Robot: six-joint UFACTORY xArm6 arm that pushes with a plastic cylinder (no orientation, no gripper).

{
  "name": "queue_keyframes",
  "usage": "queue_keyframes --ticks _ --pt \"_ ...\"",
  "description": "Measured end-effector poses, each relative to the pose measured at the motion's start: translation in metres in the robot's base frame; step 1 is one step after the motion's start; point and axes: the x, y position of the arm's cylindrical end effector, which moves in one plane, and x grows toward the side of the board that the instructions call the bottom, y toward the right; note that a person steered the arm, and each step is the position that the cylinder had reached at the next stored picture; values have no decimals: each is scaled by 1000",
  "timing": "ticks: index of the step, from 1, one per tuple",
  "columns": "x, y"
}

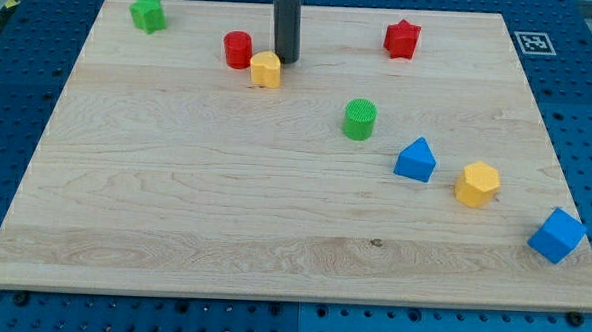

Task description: Slide the red star below the yellow heart

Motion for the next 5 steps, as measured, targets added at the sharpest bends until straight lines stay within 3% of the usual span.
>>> queue_keyframes --ticks 2,4,5 --pt "-94 33" --pt "-88 167" --pt "-50 176"
